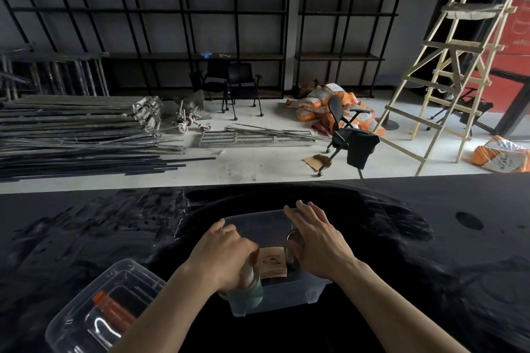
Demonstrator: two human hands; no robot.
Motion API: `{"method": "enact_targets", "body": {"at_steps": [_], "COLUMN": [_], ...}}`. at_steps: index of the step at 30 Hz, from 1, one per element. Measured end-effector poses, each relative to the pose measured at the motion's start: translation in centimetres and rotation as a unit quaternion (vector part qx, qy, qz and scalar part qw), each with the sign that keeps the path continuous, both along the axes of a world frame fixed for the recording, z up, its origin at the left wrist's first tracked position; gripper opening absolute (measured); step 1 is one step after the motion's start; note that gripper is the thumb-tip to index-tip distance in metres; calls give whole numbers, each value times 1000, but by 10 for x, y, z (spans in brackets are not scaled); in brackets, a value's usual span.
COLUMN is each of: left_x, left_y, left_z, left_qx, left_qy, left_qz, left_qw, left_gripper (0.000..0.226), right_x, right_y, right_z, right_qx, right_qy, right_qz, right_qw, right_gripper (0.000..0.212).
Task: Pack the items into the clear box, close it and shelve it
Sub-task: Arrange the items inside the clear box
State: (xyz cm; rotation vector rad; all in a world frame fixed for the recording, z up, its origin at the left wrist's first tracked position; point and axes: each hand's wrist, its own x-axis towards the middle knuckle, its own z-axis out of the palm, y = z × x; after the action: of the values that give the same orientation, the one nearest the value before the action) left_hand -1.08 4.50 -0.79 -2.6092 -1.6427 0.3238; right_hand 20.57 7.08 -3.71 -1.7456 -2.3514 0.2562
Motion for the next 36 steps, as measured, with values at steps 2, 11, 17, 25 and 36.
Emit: {"method": "enact_targets", "body": {"at_steps": [2,11,17,25,36], "left_x": [2,3,-10,-22,-31], "left_y": [0,4,-7,-21,-13], "left_z": [-1,-11,5,-25,-46], "left_qx": [-13,-44,81,-17,-3], "left_qy": [8,-11,-237,-306,-343], "left_qz": [-1,-22,75,279,260], "left_qw": [1000,999,965,910,903], "left_gripper": [35,27,50,74,72], "right_x": [-1,1,1,6,6], "right_y": [-1,1,2,4,7], "right_z": [-2,-5,-5,-8,-12], "right_qx": [3,6,18,2,19], "right_qy": [0,3,31,16,-24], "right_qz": [-2,0,-13,-22,-27], "right_qw": [1000,1000,999,1000,999], "right_gripper": [75,74,68,79,99]}}
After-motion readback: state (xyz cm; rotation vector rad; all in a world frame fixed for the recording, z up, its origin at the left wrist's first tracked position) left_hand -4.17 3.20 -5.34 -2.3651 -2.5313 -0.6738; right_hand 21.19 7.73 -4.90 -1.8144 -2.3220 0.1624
